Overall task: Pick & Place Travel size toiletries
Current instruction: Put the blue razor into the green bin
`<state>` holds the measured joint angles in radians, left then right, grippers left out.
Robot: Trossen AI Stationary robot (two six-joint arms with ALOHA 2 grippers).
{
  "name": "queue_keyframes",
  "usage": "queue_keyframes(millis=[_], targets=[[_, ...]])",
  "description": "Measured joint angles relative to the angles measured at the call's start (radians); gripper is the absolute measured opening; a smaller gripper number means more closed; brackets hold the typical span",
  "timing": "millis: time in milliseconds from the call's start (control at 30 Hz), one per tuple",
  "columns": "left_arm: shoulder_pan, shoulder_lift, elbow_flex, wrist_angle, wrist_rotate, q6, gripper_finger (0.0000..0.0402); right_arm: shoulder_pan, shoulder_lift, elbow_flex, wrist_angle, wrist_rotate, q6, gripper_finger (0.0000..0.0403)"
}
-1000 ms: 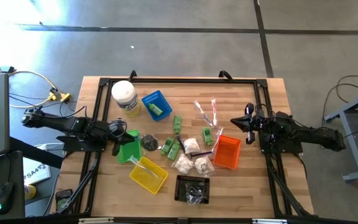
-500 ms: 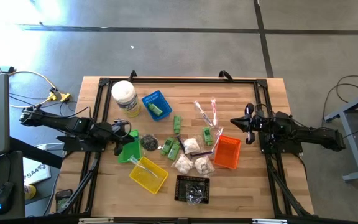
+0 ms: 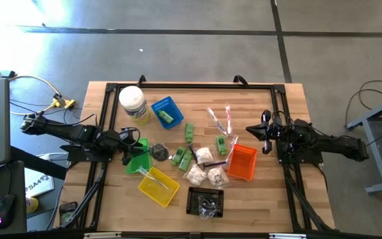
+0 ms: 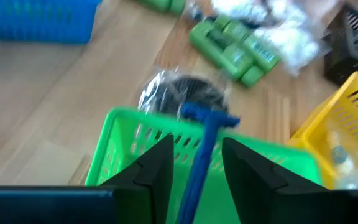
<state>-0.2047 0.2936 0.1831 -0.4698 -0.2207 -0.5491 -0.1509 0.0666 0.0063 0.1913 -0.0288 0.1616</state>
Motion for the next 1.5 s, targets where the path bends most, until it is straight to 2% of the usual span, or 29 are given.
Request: queue_keyframes(millis=[133, 267, 367, 533, 633, 767, 900, 1033, 1233, 1367, 1500], targets=[[0.000, -0.004, 0.044, 0.057, -0.003, 0.078, 0.0140, 0.000, 0.000, 0.000, 0.009, 0.000, 0.000, 0.0004], [0.000, -0.004, 0.116, 0.125, -0.003, 0.227, 0.0140, 0.000, 0.000, 0.000, 0.009, 0.000, -0.001, 0.0004], [0.000, -0.004, 0.176, 0.138, -0.038, 0.292, 0.0140, 0.000, 0.000, 0.000, 0.009, 0.001, -0.006, 0.0004], [0.000, 0.002, 0.215, 0.072, -0.037, 0.275, 0.0140, 0.000, 0.000, 0.000, 0.009, 0.003, -0.008, 0.0004], [0.000, 0.019, 0.215, 0.019, 0.000, 0.222, 0.0140, 0.000, 0.000, 0.000, 0.008, 0.003, -0.008, 0.0004], [0.000, 0.095, 0.215, -0.074, 0.032, 0.118, 0.0140, 0.000, 0.000, 0.000, 0.008, 0.001, -0.008, 0.0004], [-0.028, 0.188, 0.215, -0.070, 0.078, 0.098, 0.0144, 0.000, 0.000, 0.000, 0.008, 0.000, -0.008, 0.0004], [-0.067, 0.285, 0.215, -0.090, 0.081, 0.043, 0.0163, 0.000, 0.000, 0.000, 0.007, -0.001, -0.003, 0.0004], [-0.091, 0.413, 0.215, -0.103, 0.050, -0.014, 0.0215, 0.000, 0.000, 0.000, 0.007, -0.001, -0.002, 0.0004], [-0.090, 0.458, 0.215, -0.107, 0.023, -0.016, 0.0240, 0.000, 0.000, 0.000, 0.008, -0.001, -0.002, 0.0004], [-0.090, 0.480, 0.215, -0.115, -0.003, -0.009, 0.0246, 0.000, 0.000, 0.000, 0.015, 0.000, -0.005, 0.0004]])
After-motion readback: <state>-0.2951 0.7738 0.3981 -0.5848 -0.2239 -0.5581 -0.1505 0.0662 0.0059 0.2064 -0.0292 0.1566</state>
